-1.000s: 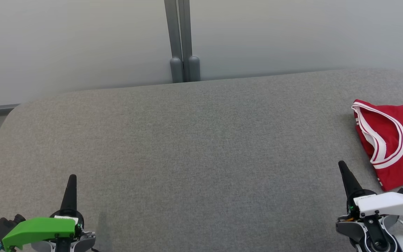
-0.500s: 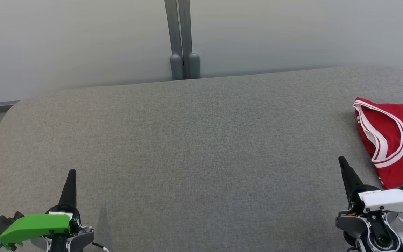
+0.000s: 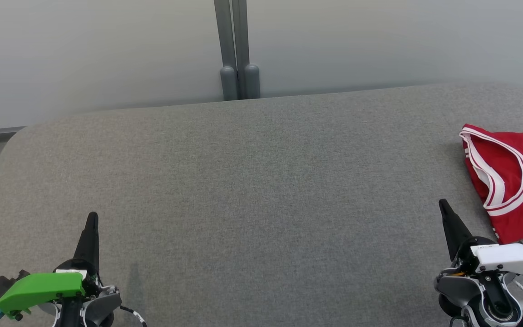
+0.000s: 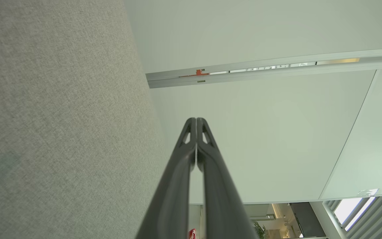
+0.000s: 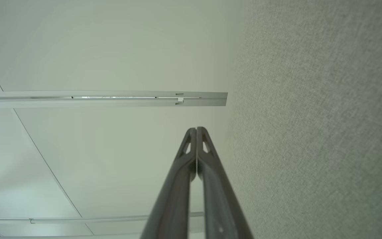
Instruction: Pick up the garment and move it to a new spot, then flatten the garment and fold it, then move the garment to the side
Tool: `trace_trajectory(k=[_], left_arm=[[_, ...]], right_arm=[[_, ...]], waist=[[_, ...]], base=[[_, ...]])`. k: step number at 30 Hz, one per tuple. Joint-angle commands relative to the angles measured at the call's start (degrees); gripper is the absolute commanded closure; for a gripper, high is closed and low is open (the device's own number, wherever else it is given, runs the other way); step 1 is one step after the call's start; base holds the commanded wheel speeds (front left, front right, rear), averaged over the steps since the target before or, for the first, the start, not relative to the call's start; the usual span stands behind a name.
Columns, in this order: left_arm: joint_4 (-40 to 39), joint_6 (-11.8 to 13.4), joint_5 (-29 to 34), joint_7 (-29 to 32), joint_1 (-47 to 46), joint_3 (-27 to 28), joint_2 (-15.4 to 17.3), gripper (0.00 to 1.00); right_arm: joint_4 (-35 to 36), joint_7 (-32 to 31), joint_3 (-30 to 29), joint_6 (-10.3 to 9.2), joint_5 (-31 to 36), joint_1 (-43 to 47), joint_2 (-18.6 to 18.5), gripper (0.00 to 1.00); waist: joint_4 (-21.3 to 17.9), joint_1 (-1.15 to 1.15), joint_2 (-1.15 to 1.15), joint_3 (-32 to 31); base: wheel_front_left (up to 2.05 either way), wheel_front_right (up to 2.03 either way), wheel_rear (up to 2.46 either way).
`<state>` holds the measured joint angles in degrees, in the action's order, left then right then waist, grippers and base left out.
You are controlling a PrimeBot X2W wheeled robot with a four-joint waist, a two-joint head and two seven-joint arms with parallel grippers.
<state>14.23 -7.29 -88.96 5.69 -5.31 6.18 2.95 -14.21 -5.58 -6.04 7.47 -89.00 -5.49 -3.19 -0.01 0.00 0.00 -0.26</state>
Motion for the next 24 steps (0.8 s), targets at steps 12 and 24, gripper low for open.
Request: trace_trajectory(k=[12,24], left_arm=[[-0.2,-0.4,-3.5,1.1,-1.3,0.5,-0.1,1.00],[-0.2,-0.4,-3.5,1.1,-1.3,0.5,-0.1,1.00]], right_arm=[[0.3,-1.2,-0.7,0.04,-3.5,-0.9,0.3,1.00],[0.3,-1.2,-0.7,0.04,-3.5,-0.9,0.3,1.00]], waist=[[0.0,0.00,0.00,0.4],[0.0,0.00,0.00,0.4]], base=[[0.00,0.00,0.00],[0.00,0.00,0.00]])
